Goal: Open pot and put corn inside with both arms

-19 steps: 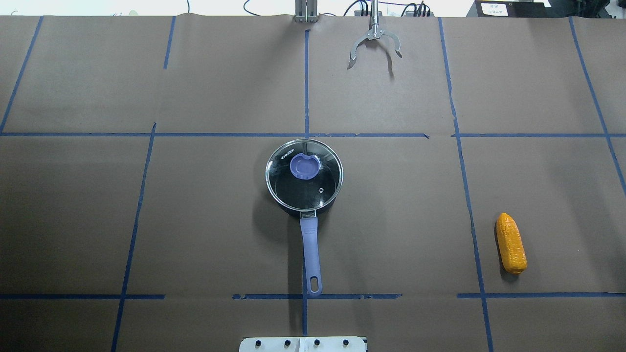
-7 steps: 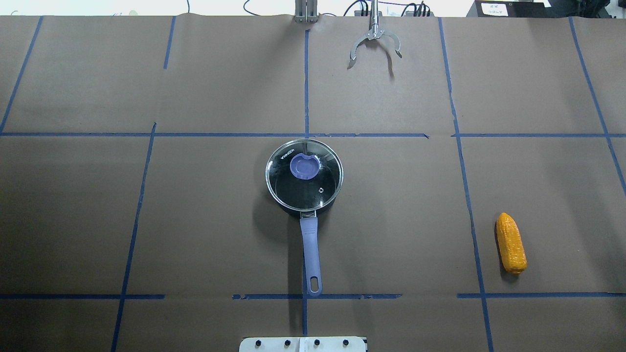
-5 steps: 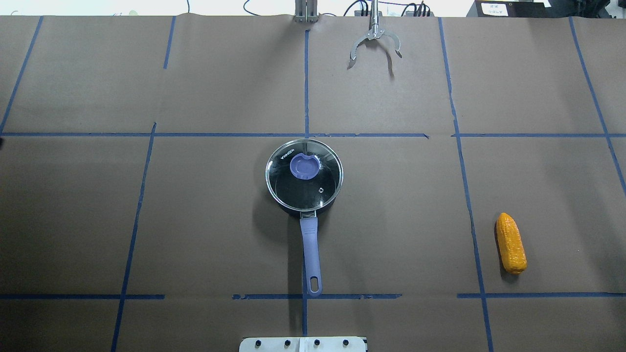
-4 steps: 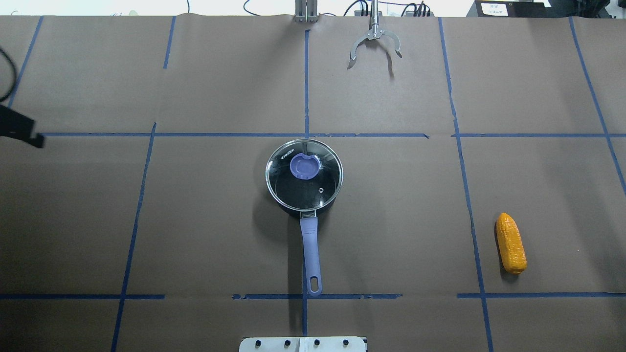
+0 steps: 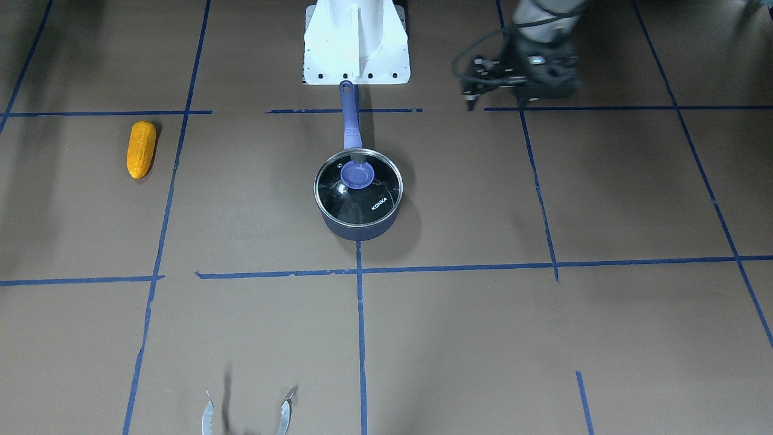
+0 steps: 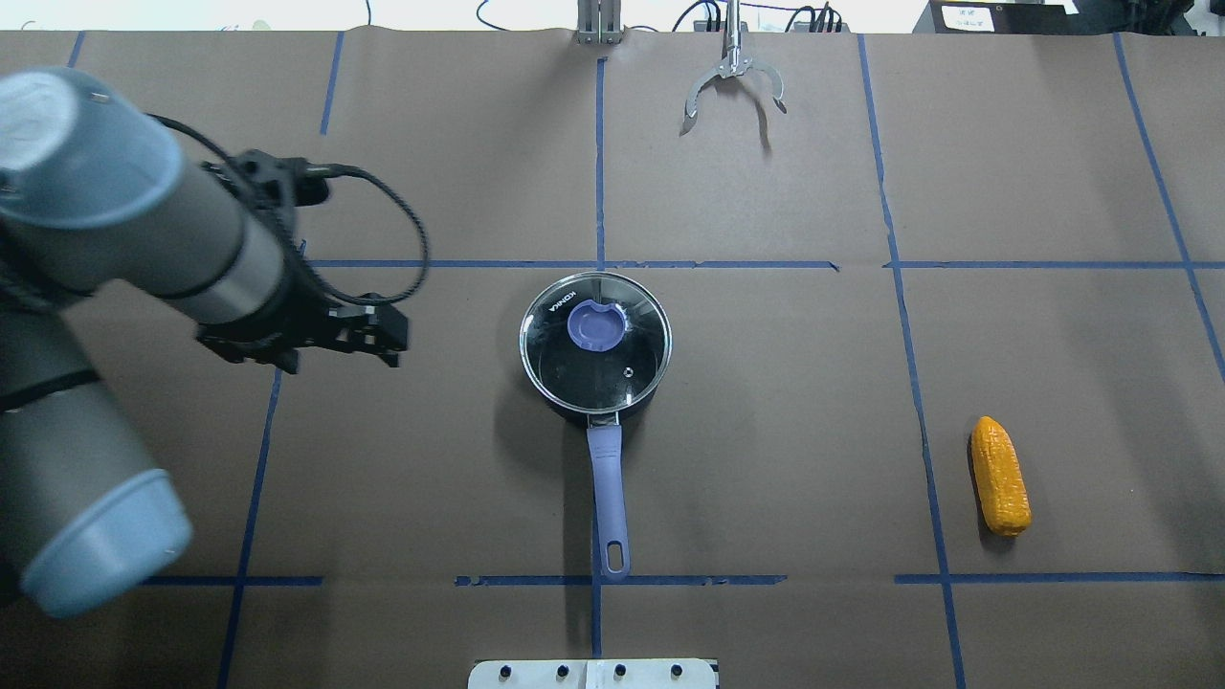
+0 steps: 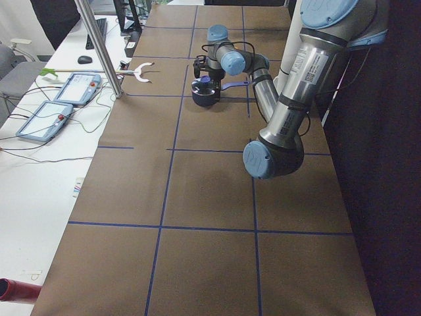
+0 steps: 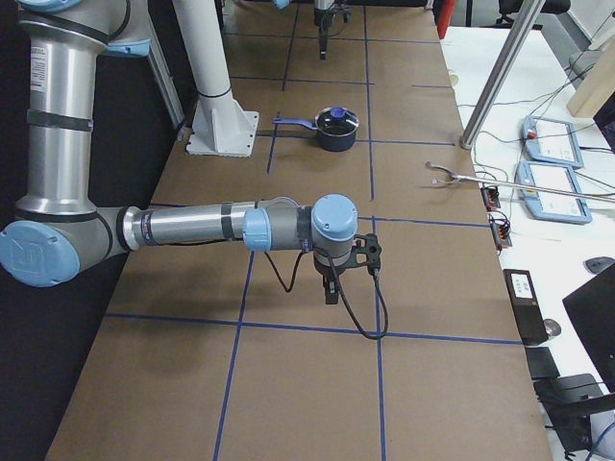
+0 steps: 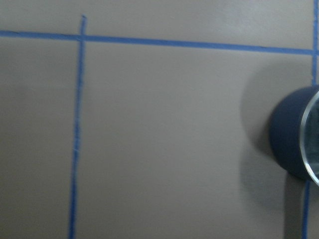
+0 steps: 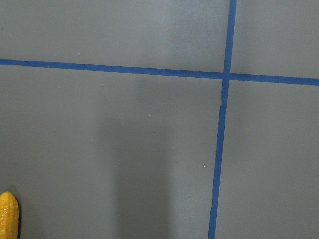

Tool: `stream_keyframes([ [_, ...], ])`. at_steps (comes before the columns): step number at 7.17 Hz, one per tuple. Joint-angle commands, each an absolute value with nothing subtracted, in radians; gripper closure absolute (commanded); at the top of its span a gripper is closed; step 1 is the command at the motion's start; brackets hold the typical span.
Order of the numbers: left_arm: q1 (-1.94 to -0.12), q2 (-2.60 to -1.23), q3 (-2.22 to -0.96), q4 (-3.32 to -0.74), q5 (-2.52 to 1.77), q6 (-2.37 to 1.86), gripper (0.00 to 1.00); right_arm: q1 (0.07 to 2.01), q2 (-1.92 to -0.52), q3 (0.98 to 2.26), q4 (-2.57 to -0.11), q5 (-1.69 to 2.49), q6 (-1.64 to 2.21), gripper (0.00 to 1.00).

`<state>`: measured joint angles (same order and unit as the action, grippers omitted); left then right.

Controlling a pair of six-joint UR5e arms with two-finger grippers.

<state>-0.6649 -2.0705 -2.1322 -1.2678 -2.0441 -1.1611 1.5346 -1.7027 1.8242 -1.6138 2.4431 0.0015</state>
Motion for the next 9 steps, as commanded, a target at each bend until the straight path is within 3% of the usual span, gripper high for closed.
stream_keyframes([
  [1, -0.624, -2.240, -1.984, -1.246, -2.013, -1.193, 0.00, 1.534, -1.704, 1.824, -1.614, 2.445, 0.002, 0.00],
  [7, -0.589, -2.621, -1.518, -1.252, -1.956, -1.197, 0.00, 1.532, -1.706, 1.828, -1.614, 2.447, 0.002, 0.00],
  [9, -0.568, -2.625, -1.470, -1.275, -1.948, -1.187, 0.00, 1.532, -1.709, 1.830, -1.614, 2.447, 0.000, 0.00],
])
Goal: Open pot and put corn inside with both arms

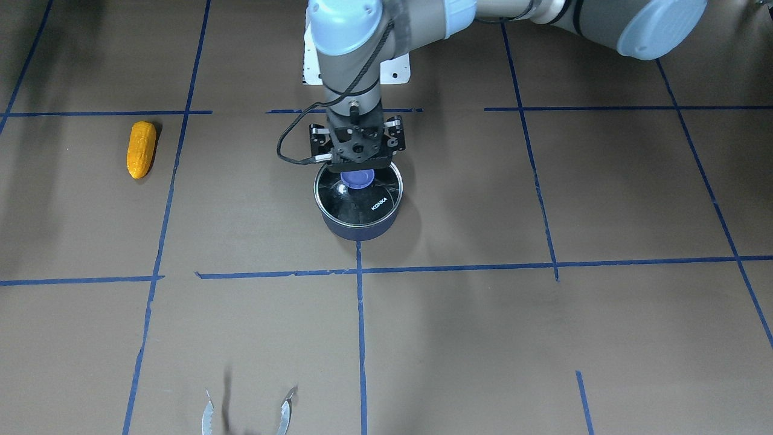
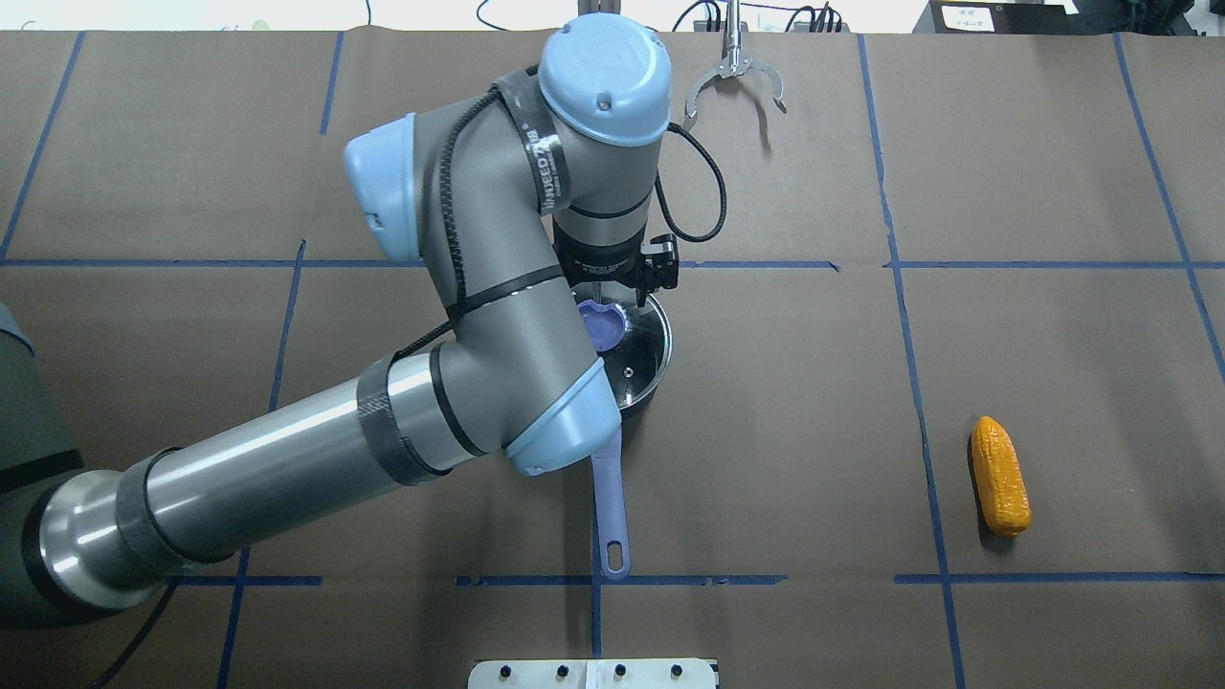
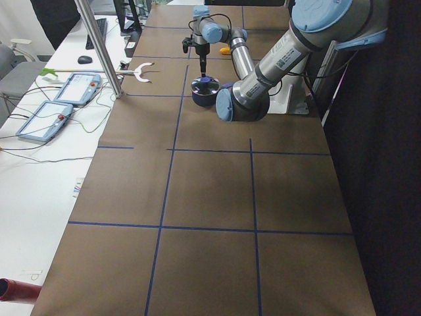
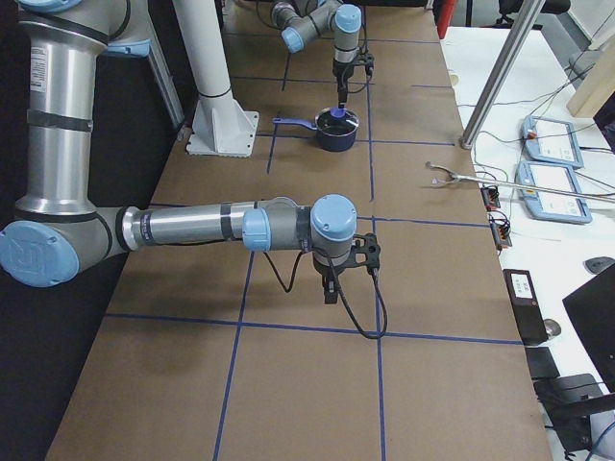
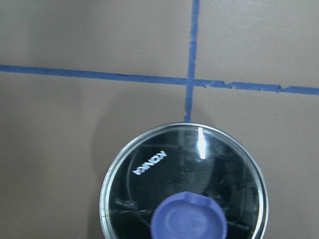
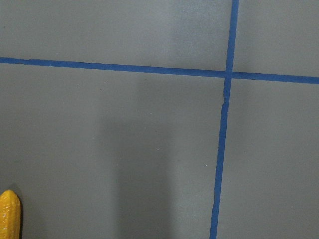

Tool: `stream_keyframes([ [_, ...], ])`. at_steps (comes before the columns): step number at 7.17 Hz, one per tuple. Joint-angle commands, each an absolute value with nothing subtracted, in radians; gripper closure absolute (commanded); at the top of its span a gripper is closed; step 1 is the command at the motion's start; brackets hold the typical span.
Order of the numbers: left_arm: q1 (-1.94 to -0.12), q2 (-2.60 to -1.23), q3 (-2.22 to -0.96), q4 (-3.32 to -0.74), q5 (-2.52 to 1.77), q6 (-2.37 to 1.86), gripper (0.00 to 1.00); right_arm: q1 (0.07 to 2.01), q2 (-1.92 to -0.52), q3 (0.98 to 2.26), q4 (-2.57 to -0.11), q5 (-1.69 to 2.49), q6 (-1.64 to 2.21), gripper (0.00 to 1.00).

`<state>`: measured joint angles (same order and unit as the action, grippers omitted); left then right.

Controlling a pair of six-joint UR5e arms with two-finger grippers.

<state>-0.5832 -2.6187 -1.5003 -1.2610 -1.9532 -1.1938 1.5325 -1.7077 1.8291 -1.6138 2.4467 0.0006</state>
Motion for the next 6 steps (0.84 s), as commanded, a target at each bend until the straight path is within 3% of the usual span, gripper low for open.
stream_keyframes([
  [1, -0.568, -2.625, -1.462, -1.278, -1.915, -1.177, 0.00, 1.532, -1.709, 1.830, -1.612, 2.447, -0.002, 0.00],
  [6, -0.555, -2.596, -1.405, -1.385, -1.898, -1.180, 0.00, 1.532, -1.710, 1.830, -1.614, 2.447, 0.000, 0.00],
])
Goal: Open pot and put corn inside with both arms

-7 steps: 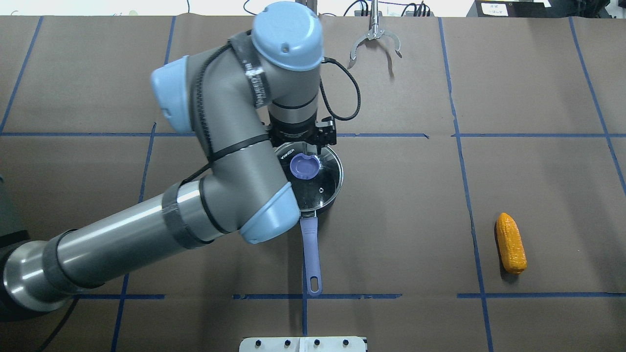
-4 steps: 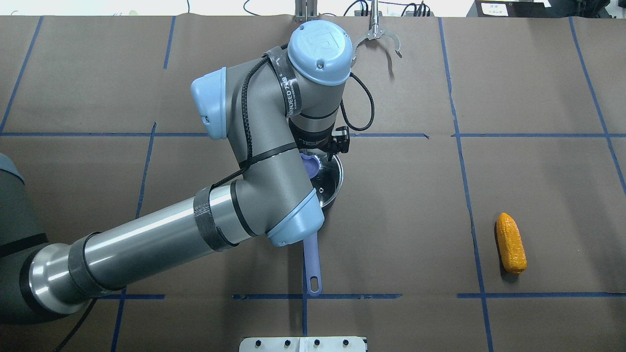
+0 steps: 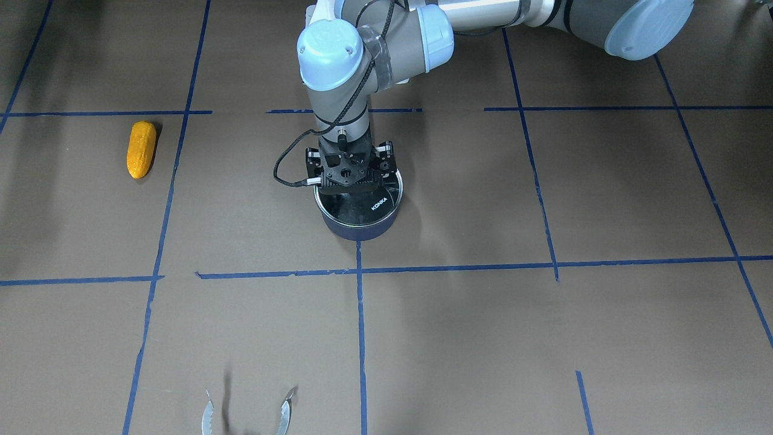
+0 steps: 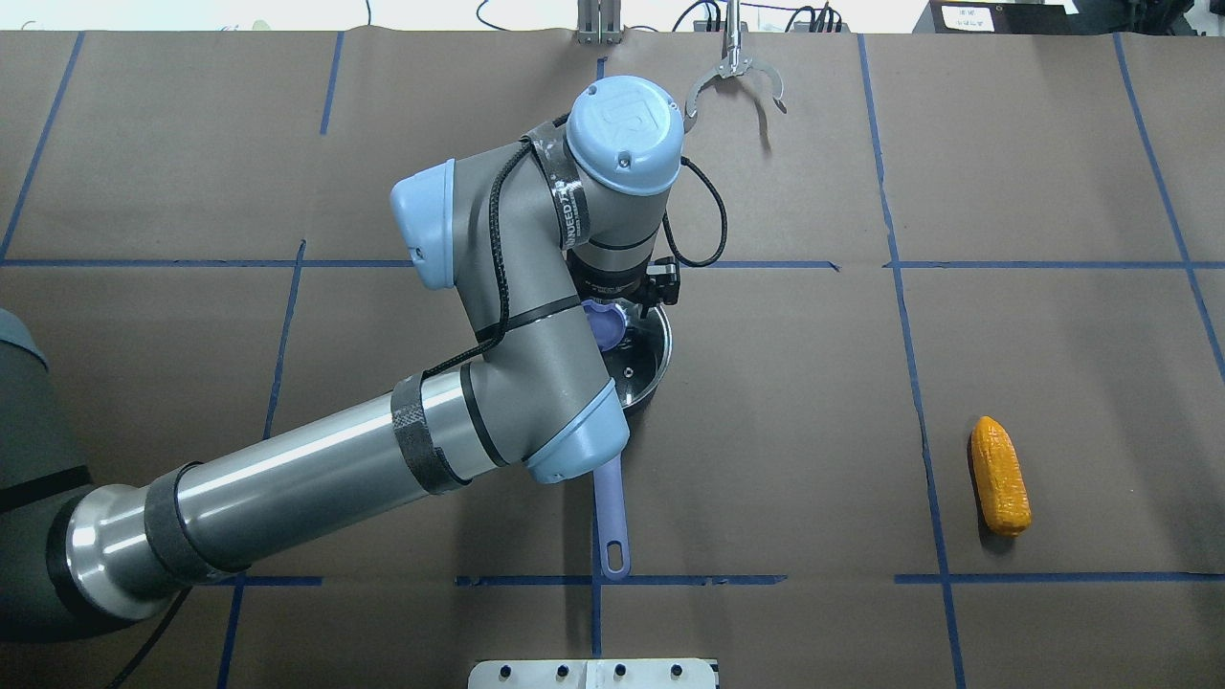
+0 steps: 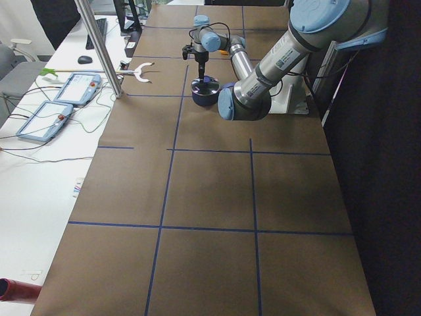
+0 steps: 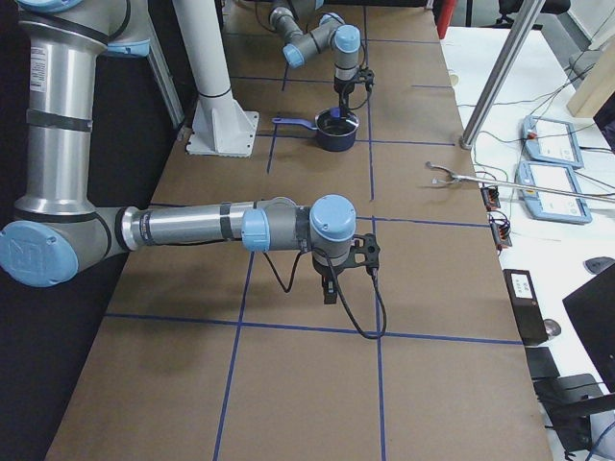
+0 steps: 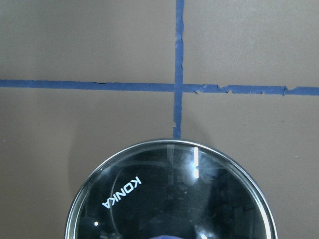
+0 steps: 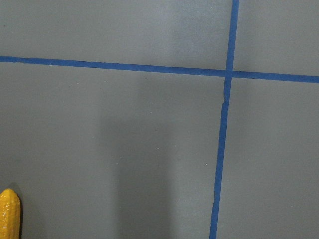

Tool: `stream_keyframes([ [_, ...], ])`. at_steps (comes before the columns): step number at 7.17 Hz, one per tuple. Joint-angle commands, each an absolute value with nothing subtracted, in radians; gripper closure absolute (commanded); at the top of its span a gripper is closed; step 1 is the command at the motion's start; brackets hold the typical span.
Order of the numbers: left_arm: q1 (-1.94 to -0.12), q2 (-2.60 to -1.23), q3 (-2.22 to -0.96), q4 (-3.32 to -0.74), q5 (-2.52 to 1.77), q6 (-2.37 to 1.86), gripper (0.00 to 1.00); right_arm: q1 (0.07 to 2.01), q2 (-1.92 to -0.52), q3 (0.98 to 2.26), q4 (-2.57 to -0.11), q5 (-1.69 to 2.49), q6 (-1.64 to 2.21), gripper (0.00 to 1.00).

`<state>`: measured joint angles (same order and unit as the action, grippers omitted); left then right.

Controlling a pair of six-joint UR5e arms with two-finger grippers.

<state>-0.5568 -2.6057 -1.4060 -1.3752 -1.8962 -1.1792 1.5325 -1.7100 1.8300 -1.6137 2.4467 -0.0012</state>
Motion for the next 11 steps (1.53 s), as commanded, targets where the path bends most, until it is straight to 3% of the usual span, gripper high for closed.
stream_keyframes([
  [1, -0.555, -2.591, -1.411, -1.384, -1.898, -1.178, 0.00, 1.531, -1.710, 1.830, -1.614, 2.447, 0.000, 0.00],
  [3, -0.555, -2.554, -1.468, -1.382, -1.901, -1.180, 0.04, 1.529, -1.710, 1.830, -1.614, 2.447, 0.006, 0.00],
  [4, -0.552, -2.554, -1.468, -1.384, -1.901, -1.196, 0.17, 1.529, -1.712, 1.830, -1.614, 2.447, 0.008, 0.00],
  [7, -0.548, -2.559, -1.474, -1.384, -1.913, -1.207, 0.87, 1.528, -1.717, 1.830, -1.615, 2.448, 0.009, 0.00],
  [8, -0.548, -2.560, -1.497, -1.375, -1.937, -1.209, 0.99, 1.528, -1.717, 1.829, -1.615, 2.448, 0.009, 0.00],
  [11, -0.598, -2.557, -1.668, -1.301, -1.937, -1.227, 1.00, 1.528, -1.720, 1.829, -1.615, 2.448, 0.009, 0.00],
])
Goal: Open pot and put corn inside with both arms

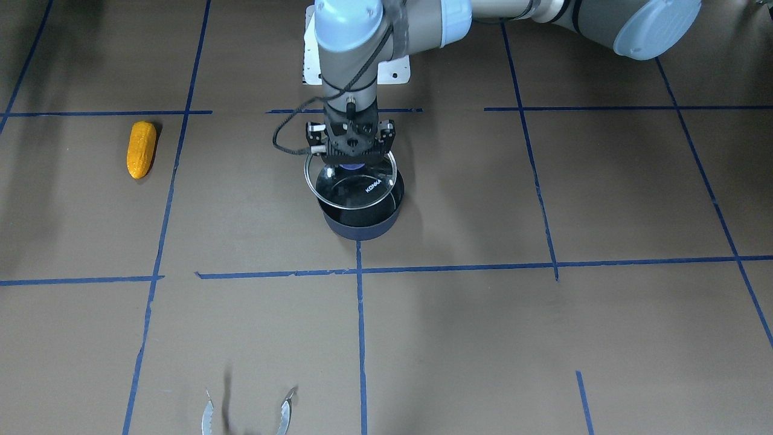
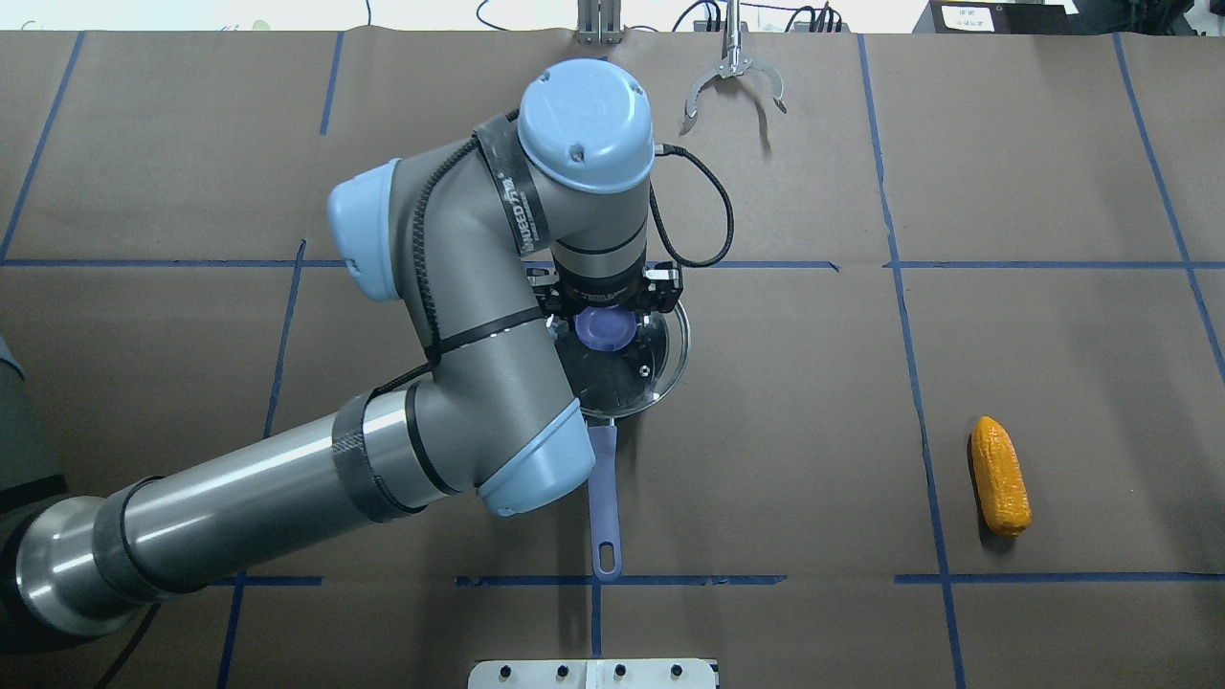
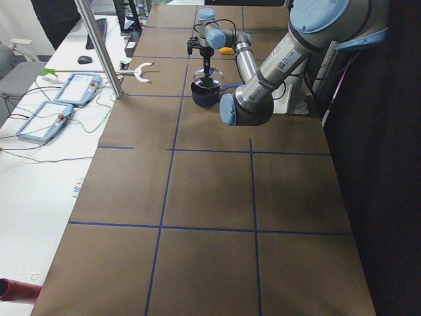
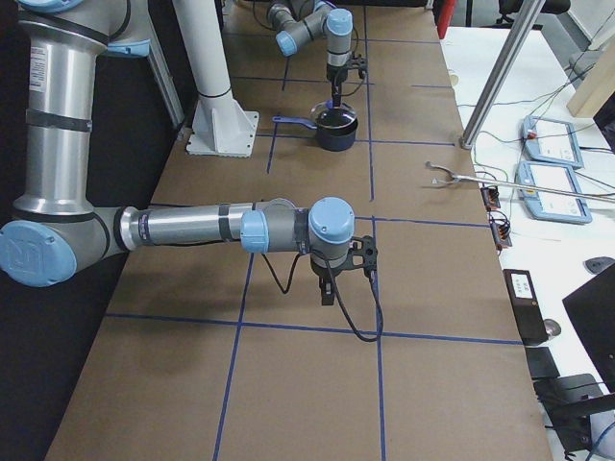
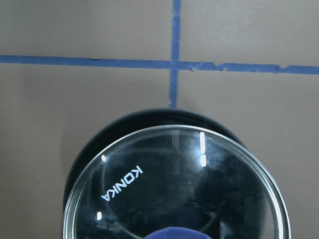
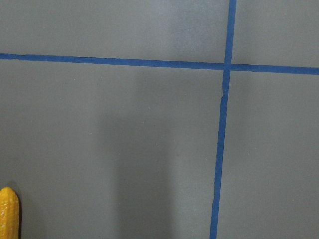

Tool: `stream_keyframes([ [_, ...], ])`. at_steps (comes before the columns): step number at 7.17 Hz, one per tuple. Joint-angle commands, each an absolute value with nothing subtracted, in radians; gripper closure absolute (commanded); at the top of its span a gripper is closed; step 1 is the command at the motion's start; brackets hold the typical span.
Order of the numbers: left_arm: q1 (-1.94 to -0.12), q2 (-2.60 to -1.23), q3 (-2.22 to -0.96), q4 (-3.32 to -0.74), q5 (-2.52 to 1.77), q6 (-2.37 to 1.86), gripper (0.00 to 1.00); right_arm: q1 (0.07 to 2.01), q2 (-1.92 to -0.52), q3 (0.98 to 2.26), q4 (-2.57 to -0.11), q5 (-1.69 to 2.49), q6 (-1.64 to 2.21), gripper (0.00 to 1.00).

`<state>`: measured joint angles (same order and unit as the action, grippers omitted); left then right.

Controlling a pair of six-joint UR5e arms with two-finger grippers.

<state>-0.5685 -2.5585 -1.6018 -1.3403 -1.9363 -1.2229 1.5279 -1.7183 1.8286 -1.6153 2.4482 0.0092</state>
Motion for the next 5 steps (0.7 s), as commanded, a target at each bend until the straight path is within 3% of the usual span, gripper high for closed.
stream_keyframes([
  [1, -0.647, -2.534, -1.730, -1.257, -1.940, -1.212, 1.00, 1.526, -1.720, 1.830, -1.614, 2.448, 0.012, 0.00],
  [3, -0.708, -2.316, -1.918, -1.246, -1.962, -1.058, 1.00, 1.510, -1.720, 1.830, -1.614, 2.450, 0.017, 0.00],
  [5, -0.758, -2.115, -1.977, -1.271, -1.997, -0.887, 1.00, 1.491, -1.718, 1.838, -1.614, 2.463, 0.017, 0.00],
])
